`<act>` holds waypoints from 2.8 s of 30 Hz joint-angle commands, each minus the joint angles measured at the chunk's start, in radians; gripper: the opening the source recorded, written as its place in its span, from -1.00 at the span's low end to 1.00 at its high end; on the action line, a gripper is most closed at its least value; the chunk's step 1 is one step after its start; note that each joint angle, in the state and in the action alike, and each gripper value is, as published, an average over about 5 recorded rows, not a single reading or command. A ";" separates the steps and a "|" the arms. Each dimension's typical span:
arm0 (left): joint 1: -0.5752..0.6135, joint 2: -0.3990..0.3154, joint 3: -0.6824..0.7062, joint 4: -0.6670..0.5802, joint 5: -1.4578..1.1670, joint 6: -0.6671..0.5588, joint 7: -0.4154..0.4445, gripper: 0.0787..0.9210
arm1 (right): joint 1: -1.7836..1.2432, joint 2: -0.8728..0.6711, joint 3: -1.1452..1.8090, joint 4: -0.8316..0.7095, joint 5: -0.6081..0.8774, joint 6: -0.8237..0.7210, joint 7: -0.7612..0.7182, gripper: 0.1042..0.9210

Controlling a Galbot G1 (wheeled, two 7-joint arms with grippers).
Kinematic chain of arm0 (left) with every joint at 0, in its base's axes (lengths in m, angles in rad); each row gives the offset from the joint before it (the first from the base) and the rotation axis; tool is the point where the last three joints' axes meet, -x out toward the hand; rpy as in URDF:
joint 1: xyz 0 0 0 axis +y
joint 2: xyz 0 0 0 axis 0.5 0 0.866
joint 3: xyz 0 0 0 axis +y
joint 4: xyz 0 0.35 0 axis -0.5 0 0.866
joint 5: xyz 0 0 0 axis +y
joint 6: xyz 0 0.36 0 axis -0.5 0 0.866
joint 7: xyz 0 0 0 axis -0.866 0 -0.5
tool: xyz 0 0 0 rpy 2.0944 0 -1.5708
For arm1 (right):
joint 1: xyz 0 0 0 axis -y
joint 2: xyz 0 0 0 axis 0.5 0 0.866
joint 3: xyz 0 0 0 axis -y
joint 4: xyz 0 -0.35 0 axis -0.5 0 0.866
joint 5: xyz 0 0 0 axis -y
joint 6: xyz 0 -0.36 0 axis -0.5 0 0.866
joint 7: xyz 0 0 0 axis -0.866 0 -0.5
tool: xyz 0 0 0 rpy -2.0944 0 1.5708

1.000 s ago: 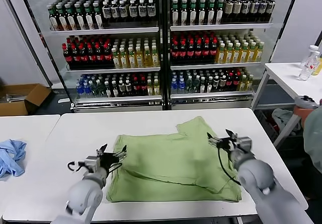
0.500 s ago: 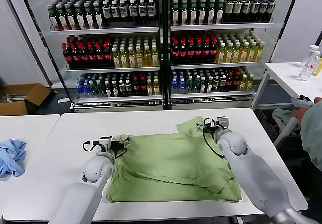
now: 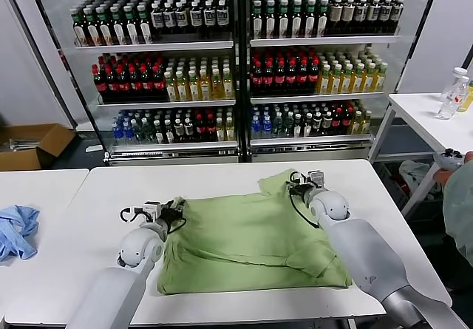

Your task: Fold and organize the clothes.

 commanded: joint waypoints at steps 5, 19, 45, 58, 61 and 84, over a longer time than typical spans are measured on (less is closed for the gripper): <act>0.040 0.007 -0.071 -0.133 -0.103 -0.070 0.046 -0.89 | -0.056 -0.045 0.039 0.232 -0.001 0.047 0.005 -0.84; 0.226 0.061 -0.205 -0.414 -0.150 -0.025 0.096 -0.98 | -0.358 -0.209 0.250 0.676 0.032 0.041 0.038 -1.00; 0.553 0.024 -0.234 -0.527 0.204 -0.001 0.186 -0.97 | -0.981 -0.209 0.523 0.988 -0.114 -0.011 0.072 -0.99; 0.603 -0.188 -0.176 -0.462 0.435 -0.124 -0.120 -0.24 | -1.074 -0.191 0.558 1.037 -0.197 0.012 0.055 -0.24; 0.604 -0.210 -0.162 -0.444 0.453 -0.112 -0.132 -0.03 | -1.082 -0.181 0.553 1.040 -0.212 0.016 0.053 -0.03; 0.639 -0.049 -0.399 -0.504 0.182 -0.098 0.147 -0.80 | -1.007 -0.195 0.546 1.037 -0.180 0.015 0.068 0.76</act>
